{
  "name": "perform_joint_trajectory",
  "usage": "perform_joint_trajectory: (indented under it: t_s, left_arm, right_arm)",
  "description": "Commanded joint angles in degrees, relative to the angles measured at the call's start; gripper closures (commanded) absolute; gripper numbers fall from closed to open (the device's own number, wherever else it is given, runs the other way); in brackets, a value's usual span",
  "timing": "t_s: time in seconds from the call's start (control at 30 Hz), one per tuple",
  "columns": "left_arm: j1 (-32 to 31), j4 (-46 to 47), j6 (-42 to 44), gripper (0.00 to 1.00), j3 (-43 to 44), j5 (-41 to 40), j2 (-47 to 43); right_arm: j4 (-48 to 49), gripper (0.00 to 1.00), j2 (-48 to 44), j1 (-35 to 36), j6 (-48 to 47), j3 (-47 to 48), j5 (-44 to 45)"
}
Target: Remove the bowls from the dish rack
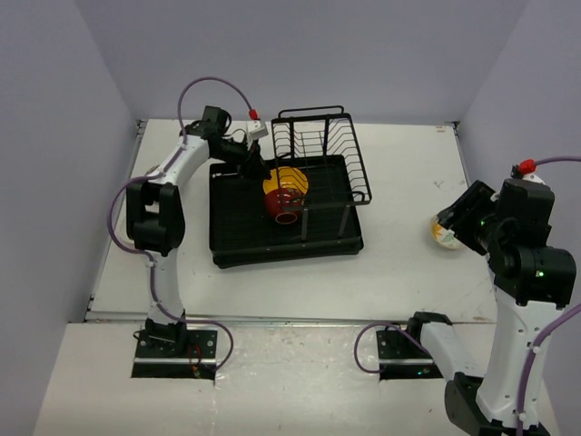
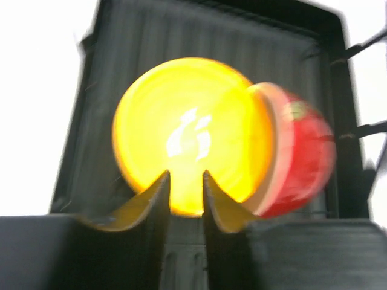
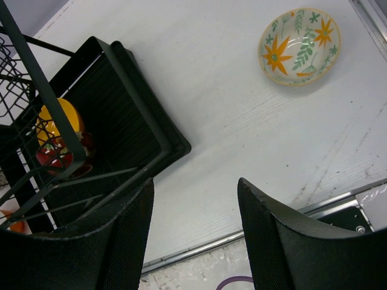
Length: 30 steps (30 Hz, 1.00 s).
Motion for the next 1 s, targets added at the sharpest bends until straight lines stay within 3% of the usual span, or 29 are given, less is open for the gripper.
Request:
perform_joint_trajectory:
  t_s: [0.0, 0.33, 0.7, 0.97]
  left_arm:
    - [1.3, 12.8, -10.8, 0.69, -1.7, -12.1, -3.3]
    - [1.5, 12.7, -19.7, 0.68, 1.1, -23.9, -0.1]
    - [-0.5, 10.2, -20.6, 0.54, 0.8, -23.1, -2.6]
    - [-3.2, 9.3, -20.3, 0.53, -2.1, -22.5, -4.2]
  right_arm:
    - [-2.9, 0.41, -1.0, 0.4, -0.6, -1.2, 0.3]
    - [-2.0, 0.41, -1.4, 0.3, -0.1, -1.5, -0.3]
    - [-2.6, 0.41, -2.4, 0.4, -0.5, -2.5, 0.4]
    - [-2.4, 0.41, -3.5, 0.3, -0.3, -3.5, 0.4]
